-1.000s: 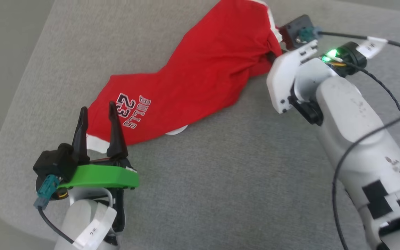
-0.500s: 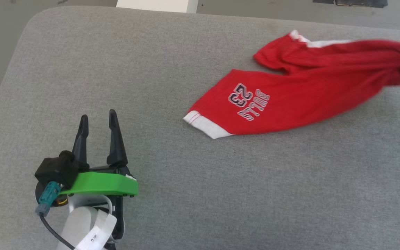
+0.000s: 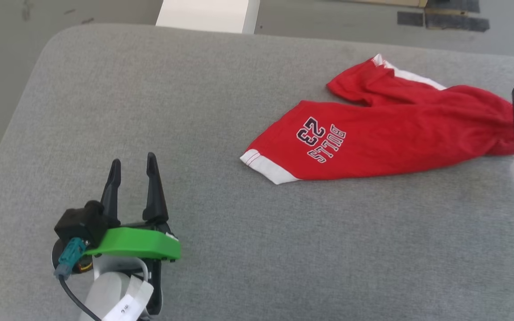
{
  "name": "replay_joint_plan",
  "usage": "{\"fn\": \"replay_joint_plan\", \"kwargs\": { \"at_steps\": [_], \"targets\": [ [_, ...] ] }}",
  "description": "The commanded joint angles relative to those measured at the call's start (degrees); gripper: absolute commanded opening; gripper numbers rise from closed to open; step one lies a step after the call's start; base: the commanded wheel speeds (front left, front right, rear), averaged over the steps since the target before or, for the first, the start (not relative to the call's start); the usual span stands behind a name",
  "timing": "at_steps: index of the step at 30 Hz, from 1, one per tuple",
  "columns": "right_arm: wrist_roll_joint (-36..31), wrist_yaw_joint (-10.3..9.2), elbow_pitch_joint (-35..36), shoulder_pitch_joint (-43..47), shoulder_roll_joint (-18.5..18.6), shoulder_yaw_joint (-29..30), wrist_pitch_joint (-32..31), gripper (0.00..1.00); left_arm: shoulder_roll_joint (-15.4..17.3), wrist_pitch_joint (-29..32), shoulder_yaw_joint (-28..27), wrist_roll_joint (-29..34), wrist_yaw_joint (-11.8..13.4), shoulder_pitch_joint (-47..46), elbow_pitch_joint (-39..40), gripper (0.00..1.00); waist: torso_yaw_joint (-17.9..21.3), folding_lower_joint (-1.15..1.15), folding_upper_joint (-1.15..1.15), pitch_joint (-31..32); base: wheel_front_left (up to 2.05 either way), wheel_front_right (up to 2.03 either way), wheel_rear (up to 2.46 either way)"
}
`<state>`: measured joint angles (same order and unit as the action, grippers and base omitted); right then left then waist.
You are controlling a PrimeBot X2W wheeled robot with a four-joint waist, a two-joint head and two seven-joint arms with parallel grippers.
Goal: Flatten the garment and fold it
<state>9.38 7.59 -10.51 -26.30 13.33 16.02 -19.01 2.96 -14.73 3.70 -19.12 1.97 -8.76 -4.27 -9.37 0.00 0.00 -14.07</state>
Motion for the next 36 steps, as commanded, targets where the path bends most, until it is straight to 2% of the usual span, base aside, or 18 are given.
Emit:
{"fn": "replay_joint_plan", "kwargs": {
  "at_steps": [1,4,6,10,15,18,21,24,29,31,36],
  "targets": [
    [0.0,-0.1,1.9,2.9,-2.1,1.0,1.9,1.0,-0.1,-0.3,-0.1,0.5,-0.4,0.7,-0.3,1.0,1.3,0.0,0.0,1.8,0.0,0.0,0.0],
    [1.0,-0.1,6.7,9.0,-7.1,3.0,5.1,1.0,-0.1,-0.3,0.2,0.5,-0.5,1.2,-0.8,1.0,2.2,0.0,0.0,3.3,0.0,0.0,0.0],
    [1.6,-0.1,9.2,12.9,-8.9,3.0,6.4,1.0,-0.1,-0.3,0.3,0.5,-0.5,1.6,-1.0,1.0,2.8,0.0,0.0,4.0,0.0,0.0,0.0],
    [3.7,-0.1,11.6,18.6,-10.3,2.4,7.9,1.0,-0.1,-0.3,0.5,0.6,-0.5,2.1,-1.4,1.0,4.2,0.0,0.0,4.7,0.0,0.0,0.0],
    [6.8,-0.1,11.4,20.9,-10.4,1.0,8.5,1.0,0.2,1.8,1.9,0.3,-1.4,0.8,-2.5,1.0,5.9,0.0,0.0,4.5,0.0,0.0,0.0],
    [7.2,-0.1,11.8,21.0,-10.4,0.2,8.8,1.0,0.7,7.8,4.2,0.1,-3.0,-4.4,-4.5,1.0,6.9,0.0,0.0,3.5,0.0,0.0,0.0],
    [7.4,-0.1,12.3,20.4,-10.4,-0.7,9.0,1.0,1.3,17.3,6.5,-0.5,-4.5,-13.0,-8.5,1.0,8.3,0.0,0.0,2.0,0.0,0.0,0.0],
    [7.5,-0.1,12.4,19.6,-10.4,-1.6,9.1,1.0,1.6,26.8,8.2,-0.7,-5.0,-21.9,-13.3,1.0,10.0,0.0,0.0,0.0,0.0,0.0,0.0],
    [8.5,-0.1,11.5,18.0,-10.4,-3.9,9.9,1.0,1.9,42.7,10.8,0.0,-4.2,-35.4,-22.3,1.0,13.9,0.0,0.0,-3.6,0.0,0.0,0.0],
    [8.8,-0.1,11.1,17.6,-10.4,-4.5,10.5,1.0,2.1,47.8,11.9,1.2,-3.1,-38.6,-25.4,1.0,15.5,0.0,0.0,-5.0,0.0,0.0,0.0],
    [9.4,-0.1,9.8,17.0,-10.4,-5.6,12.0,1.0,2.7,55.6,15.9,4.7,-2.1,-42.2,-30.7,1.0,18.0,0.0,0.0,-7.3,0.0,0.0,0.0]
  ]
}}
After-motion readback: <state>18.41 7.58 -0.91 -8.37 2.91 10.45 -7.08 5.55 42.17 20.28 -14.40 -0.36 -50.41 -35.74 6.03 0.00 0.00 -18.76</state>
